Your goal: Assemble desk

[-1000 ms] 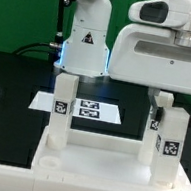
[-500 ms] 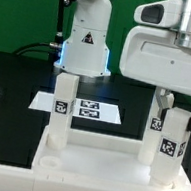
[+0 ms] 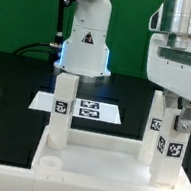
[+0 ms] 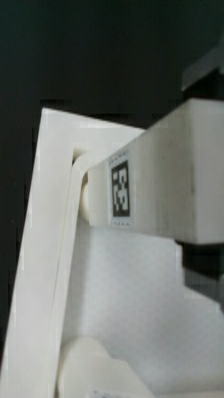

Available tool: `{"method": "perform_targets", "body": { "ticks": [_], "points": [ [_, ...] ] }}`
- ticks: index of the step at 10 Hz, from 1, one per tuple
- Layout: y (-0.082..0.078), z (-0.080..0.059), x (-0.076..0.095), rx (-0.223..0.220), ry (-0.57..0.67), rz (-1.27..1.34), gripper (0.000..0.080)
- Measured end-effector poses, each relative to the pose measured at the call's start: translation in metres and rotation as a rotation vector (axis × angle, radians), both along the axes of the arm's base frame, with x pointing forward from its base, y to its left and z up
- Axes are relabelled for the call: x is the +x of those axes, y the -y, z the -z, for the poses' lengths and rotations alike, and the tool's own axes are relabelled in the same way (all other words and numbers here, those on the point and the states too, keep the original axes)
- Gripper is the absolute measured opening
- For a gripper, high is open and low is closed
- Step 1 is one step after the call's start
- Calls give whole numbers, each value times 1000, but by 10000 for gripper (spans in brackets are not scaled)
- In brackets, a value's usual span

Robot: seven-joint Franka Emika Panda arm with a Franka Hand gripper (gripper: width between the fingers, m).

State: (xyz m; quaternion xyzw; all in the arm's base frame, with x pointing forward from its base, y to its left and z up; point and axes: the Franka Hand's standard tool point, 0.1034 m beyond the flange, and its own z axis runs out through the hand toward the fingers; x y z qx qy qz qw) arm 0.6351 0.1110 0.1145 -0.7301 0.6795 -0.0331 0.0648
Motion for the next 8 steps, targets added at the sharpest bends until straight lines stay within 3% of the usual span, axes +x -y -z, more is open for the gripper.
{"method": "perform_targets", "body": {
  "ticks": [1, 2, 3, 6, 7, 8],
  "points": [
    [0, 1, 0, 34, 5, 116, 287],
    [3, 1, -1, 121, 21, 357, 287],
    [1, 1, -2, 155, 19, 428, 287],
    [-6, -2, -3, 103, -16, 129, 288],
    [-8, -3, 1, 83, -11, -42, 515],
    [-11, -2, 2, 68, -15, -203, 515]
  ]
}}
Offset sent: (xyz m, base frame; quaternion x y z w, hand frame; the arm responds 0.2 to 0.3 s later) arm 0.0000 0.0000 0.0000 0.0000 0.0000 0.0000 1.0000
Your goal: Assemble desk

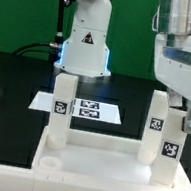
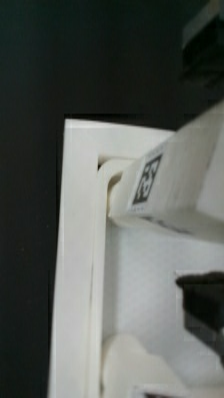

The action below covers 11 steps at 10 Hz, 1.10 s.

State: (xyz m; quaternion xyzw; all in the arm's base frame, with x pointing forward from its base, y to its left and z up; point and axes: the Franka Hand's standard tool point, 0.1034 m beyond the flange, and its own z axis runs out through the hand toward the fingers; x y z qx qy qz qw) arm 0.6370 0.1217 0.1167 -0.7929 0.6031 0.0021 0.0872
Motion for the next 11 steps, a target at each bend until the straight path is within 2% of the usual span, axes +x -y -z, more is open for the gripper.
{"method": "perform_targets", "body": {
  "ticks": [1, 2, 4, 5, 6, 7, 8, 9, 10, 11],
  "points": [
    [-3, 1, 1, -11, 28, -13, 621],
    [-1, 2, 1, -23, 39, -103, 641],
    [4, 2, 1, -68, 58, -304, 648],
    [10, 0, 5, -136, 72, -524, 648],
    [12, -1, 7, -171, 85, -675, 649],
    [12, -1, 8, -175, 96, -671, 649],
    [12, -1, 8, -170, 92, -629, 568],
    [12, -1, 8, -171, 92, -630, 431],
    [12, -1, 8, -165, 90, -593, 431],
    [13, 0, 8, -156, 78, -497, 291]
  ]
}}
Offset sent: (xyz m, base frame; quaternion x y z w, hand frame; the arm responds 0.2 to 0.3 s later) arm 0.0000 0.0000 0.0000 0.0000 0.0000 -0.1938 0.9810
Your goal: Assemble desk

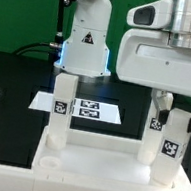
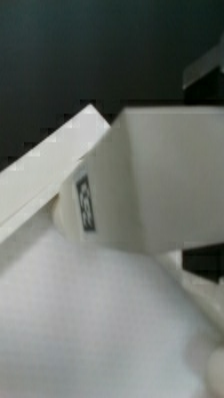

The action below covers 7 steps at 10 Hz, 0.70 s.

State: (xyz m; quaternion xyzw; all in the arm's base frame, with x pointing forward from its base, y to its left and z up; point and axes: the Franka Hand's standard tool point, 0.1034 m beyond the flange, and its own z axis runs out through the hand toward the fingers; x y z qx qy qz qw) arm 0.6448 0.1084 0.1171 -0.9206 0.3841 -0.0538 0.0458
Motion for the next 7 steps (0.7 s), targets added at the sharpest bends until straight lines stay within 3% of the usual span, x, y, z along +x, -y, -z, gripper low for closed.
{"method": "perform_targets", "body": {
  "ticks": [3, 6, 7],
  "points": [
    [4, 1, -2, 48, -27, 339, 292],
    [6, 3, -6, 177, -62, 843, 292],
    [6, 3, -6, 178, -64, 856, 292]
  ]
}}
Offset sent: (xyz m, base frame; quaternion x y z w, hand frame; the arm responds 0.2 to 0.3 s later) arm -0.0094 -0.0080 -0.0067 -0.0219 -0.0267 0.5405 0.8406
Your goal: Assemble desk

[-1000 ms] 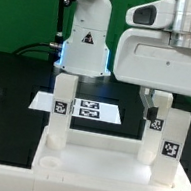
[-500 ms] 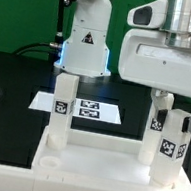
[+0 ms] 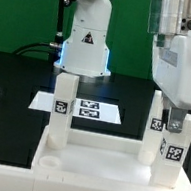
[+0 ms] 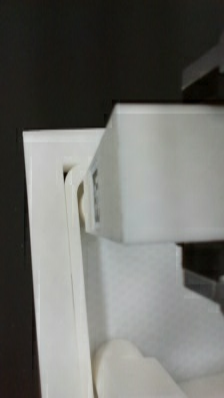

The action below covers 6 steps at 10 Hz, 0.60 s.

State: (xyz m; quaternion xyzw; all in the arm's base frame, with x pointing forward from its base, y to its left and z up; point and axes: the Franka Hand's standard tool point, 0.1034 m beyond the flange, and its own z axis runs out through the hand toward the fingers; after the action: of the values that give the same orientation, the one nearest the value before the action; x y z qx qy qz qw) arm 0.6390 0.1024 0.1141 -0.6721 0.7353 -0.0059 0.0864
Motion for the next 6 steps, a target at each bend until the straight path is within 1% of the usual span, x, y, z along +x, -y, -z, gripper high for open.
{"method": "perform_targets", "body": {
  "ticks": [1, 2, 3, 4, 5, 6],
  "points": [
    [0, 0, 0, -3, 1, -12, 292],
    [-1, -1, 0, -38, 4, -169, 292],
    [-4, -5, 3, -77, 15, -363, 365],
    [-8, -6, 5, -94, 32, -537, 545],
    [-10, -6, 4, -101, 34, -637, 545],
    [-9, -6, 4, -110, 40, -690, 630]
  ]
}}
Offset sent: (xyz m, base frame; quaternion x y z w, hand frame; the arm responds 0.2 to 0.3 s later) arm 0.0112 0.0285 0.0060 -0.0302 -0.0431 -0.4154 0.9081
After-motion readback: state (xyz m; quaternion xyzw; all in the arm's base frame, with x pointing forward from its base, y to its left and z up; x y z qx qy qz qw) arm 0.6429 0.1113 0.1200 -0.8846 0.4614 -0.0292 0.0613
